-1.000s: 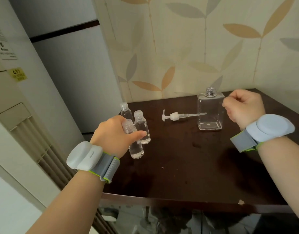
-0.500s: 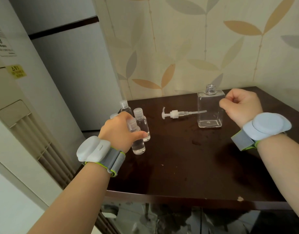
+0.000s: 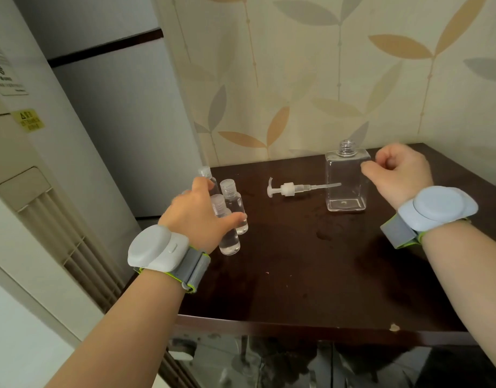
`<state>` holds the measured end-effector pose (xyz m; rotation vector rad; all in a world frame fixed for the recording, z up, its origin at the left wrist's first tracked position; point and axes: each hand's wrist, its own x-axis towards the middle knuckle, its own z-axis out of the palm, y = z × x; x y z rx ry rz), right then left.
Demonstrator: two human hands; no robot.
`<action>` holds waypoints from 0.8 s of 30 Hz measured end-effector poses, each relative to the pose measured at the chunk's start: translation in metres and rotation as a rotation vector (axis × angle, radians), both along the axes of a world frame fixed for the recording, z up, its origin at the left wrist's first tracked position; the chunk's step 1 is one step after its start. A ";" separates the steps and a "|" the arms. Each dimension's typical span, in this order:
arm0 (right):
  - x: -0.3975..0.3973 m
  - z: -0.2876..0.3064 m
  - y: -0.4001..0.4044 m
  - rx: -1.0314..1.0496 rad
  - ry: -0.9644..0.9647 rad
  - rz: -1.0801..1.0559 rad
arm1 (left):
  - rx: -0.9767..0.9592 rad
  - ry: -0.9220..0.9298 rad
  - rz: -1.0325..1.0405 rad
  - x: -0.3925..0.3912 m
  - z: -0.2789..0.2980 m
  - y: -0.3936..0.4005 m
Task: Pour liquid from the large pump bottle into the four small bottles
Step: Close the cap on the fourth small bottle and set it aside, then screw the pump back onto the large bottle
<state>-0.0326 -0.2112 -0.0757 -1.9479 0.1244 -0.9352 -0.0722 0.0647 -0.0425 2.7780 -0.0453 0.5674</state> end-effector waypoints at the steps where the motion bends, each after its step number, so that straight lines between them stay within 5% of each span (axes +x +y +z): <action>1: 0.001 0.000 0.000 0.022 -0.021 -0.008 | 0.028 -0.065 0.026 -0.003 0.003 -0.003; 4: 0.002 -0.001 -0.001 0.098 -0.079 -0.008 | 0.001 -0.362 0.024 -0.017 0.017 -0.022; 7: 0.003 -0.001 -0.001 0.129 -0.080 0.027 | -0.106 -0.463 -0.177 -0.030 0.031 -0.050; 11: 0.004 -0.004 -0.002 0.097 -0.005 0.097 | -0.127 -0.403 -0.351 -0.023 0.039 -0.083; 16: 0.007 -0.011 0.000 0.099 0.120 0.199 | -0.525 -0.117 -0.303 0.015 0.023 -0.117; 24: 0.012 -0.016 0.001 0.044 0.213 0.247 | -0.393 -0.125 -0.065 0.076 -0.013 -0.128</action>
